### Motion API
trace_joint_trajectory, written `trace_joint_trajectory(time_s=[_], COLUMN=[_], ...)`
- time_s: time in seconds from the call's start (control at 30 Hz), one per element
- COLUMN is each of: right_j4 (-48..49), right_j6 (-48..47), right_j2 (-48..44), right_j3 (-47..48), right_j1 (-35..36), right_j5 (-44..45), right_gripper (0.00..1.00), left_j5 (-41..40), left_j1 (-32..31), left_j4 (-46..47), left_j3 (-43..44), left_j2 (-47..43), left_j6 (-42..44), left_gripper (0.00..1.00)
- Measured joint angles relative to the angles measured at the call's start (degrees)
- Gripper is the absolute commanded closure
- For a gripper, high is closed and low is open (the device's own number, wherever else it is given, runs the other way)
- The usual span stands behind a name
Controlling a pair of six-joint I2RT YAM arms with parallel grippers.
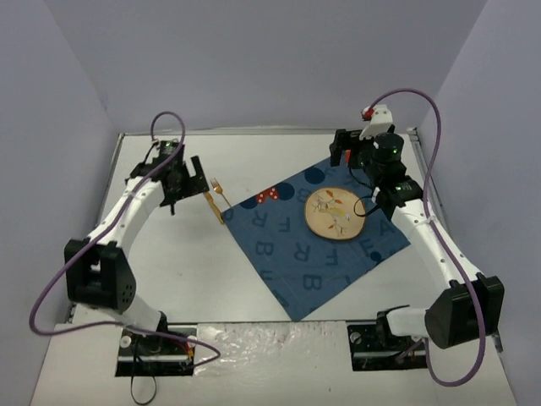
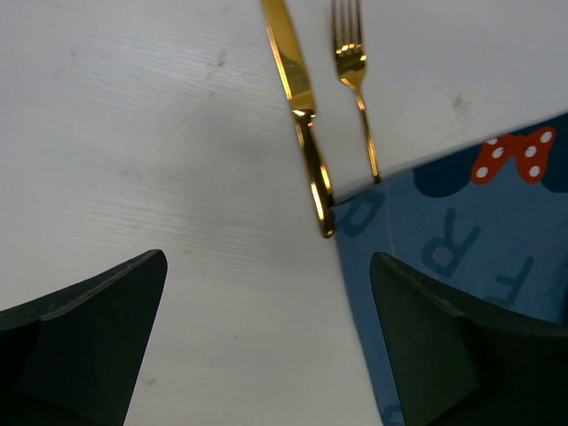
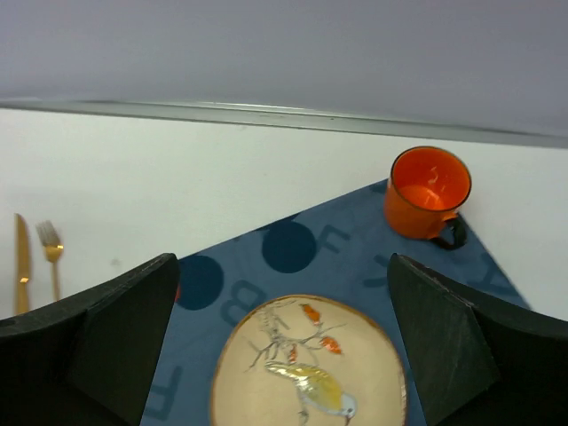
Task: Set the dinner table for one person
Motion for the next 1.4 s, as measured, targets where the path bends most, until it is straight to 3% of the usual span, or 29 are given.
trace_joint_trajectory(time_s=[0.23,0.4,0.6,1.0,1.4], right_j4=[-1.21,-3.28,-3.72,-4.22,-4.56], right_j6=[16.58,20.37,21.47,20.97,19.72], right_j2=[-13.57,-21.93,-26.65,-29.58,-30.7], right_j3=[-12.15,-19.53,-23.86,-26.92,-27.83], right_j1=[0.42,0.66,0.7,1.04,1.44], right_j5=[-3.42,-6.78,-9.0,-10.81,-11.2], right_gripper=[0.0,0.0,0.0,0.0,0.0], left_j5=[-7.62,-10.82,-13.28,-14.68,-13.53], left_j1=[-9.58,-11.44,-12.1,-12.1,-11.63], left_j4=[-4.99,-7.56,-11.53,-15.17,-14.9], left_j3=[15.69,22.75,29.77,34.94,37.04], left_j2=[15.55,24.92,34.2,42.69,44.43], left_j6=[-6.78,-11.02,-14.3,-17.73,-19.49], left_gripper=[0.2,0.36,0.47,0.64,0.93])
